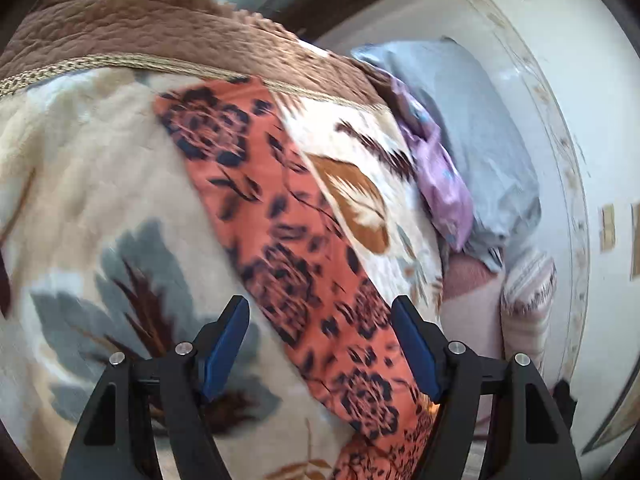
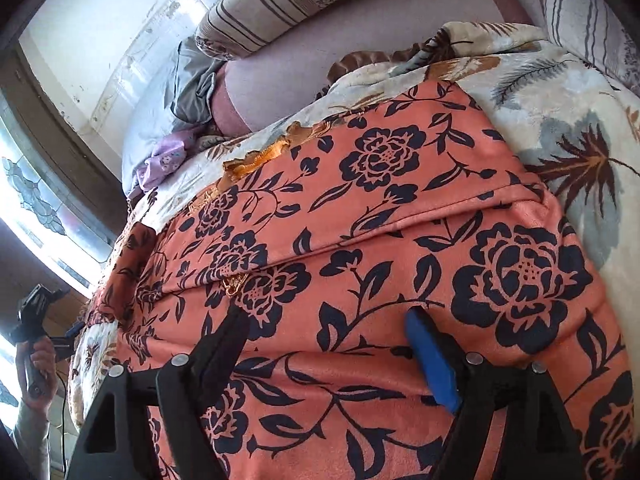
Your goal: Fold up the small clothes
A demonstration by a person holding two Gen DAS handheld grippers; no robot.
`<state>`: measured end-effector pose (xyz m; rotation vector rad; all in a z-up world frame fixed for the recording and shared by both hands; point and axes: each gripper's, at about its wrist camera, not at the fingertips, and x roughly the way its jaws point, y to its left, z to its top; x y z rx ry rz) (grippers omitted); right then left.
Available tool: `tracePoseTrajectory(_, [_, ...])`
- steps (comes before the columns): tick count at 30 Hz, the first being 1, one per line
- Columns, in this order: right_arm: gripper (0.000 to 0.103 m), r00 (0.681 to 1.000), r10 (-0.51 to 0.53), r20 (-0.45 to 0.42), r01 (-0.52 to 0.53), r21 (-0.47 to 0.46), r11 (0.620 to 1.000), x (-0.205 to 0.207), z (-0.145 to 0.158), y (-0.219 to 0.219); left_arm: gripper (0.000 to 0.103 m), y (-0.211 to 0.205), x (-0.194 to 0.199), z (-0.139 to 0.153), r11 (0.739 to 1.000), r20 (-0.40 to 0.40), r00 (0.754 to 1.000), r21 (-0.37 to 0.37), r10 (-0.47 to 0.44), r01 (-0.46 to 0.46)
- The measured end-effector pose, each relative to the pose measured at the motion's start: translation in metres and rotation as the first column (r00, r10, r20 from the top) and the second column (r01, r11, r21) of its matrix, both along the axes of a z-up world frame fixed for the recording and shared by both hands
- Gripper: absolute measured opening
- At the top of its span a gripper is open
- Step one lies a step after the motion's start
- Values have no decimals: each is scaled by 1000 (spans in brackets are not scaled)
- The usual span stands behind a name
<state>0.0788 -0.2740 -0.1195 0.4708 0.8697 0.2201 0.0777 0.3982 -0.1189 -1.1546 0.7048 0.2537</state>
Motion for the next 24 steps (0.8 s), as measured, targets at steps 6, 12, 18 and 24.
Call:
tracePoseTrajectory(6, [89,999,38,1,-38,-36,999,2,-1,7,74,50,13,-23,999,-15,999,-18,36,-37])
tracePoseTrajectory(12, [94,999,53,-8,-54,-78,996,6,-1,16,70,64,26,-28,999,-15,999,17,43,-43])
tracePoseTrajectory(18, [94,998,55,-8,-56,-76,996,6,-2,15,5,80,30,-37,995,-147,985,52,91,-84])
tracePoseTrajectory(24, [94,999,51,-1,-51,-41,998,6,-2,11,4,2,44,68,899,-42,998,435,-39,53])
